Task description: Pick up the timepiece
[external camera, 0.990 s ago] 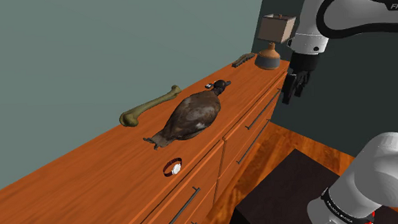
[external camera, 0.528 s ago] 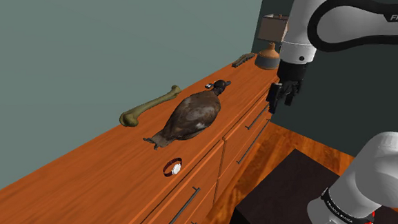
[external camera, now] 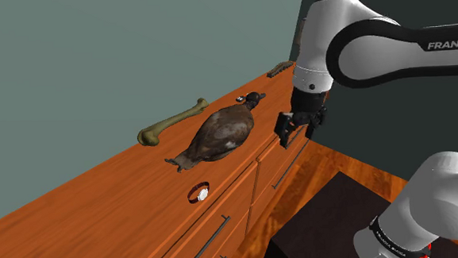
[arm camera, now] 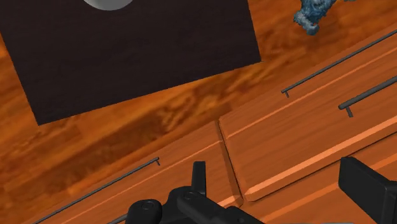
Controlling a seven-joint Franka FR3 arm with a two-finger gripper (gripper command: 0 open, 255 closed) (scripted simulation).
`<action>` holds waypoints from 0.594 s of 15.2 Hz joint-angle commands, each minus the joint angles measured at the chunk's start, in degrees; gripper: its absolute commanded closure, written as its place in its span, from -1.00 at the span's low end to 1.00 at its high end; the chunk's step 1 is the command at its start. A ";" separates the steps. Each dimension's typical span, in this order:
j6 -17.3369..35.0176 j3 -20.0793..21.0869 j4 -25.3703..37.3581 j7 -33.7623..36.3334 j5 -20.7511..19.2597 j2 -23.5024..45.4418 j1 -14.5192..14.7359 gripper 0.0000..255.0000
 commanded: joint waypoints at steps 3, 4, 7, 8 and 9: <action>4.97 6.77 3.20 9.93 1.52 6.58 -0.56 -1.00; 6.05 8.38 4.18 12.37 1.54 8.28 -0.85 -1.00; 9.14 13.19 7.66 19.98 0.64 13.98 -2.02 -1.00; 10.10 14.78 9.00 22.64 -0.02 16.07 -2.51 -1.00; 11.00 16.38 10.43 25.38 -0.88 18.27 -3.04 -1.00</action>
